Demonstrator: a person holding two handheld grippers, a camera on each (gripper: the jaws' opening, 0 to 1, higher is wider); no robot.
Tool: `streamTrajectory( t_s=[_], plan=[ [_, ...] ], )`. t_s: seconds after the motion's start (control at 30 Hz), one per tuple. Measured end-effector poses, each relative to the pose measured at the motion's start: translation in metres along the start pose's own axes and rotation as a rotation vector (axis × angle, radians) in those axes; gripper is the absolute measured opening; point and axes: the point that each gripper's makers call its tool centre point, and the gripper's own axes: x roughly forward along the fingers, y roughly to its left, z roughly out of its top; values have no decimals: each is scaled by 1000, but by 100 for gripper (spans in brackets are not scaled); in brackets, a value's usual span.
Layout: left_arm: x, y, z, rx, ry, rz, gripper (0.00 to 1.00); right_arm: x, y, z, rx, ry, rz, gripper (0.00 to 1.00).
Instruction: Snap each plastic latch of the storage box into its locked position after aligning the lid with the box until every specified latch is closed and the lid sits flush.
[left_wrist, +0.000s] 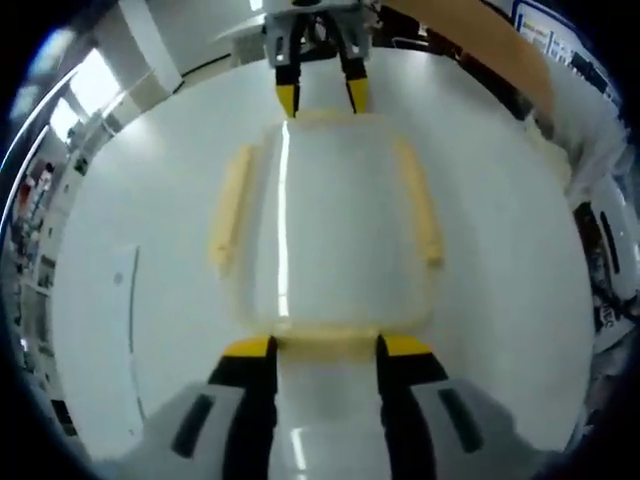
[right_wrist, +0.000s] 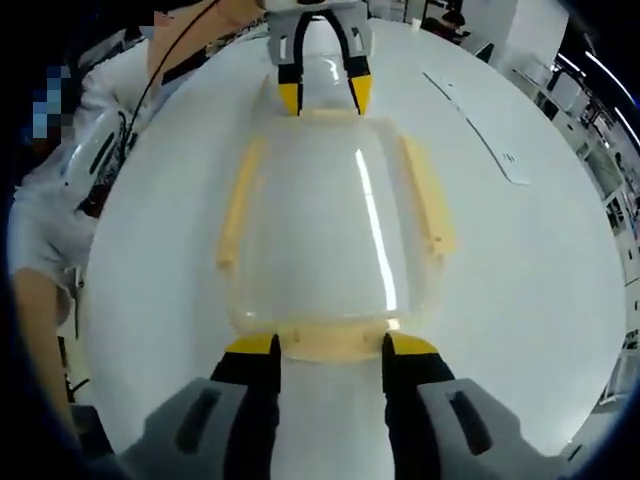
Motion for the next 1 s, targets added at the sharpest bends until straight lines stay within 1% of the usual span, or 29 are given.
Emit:
streamTrajectory(
  t_s=[0.47,0.77,1.0],
  plan=[
    [3,-3,7,11,-7,-28,37,-3,4,-8,24,-13,22,38],
    [2,-1,8,41,-8,-26,37,-5,4,-6,27,-36,16,38],
    [-7,-1,8,67,-6,-11,37,-11,6,0,24,-49,3,38]
  ],
)
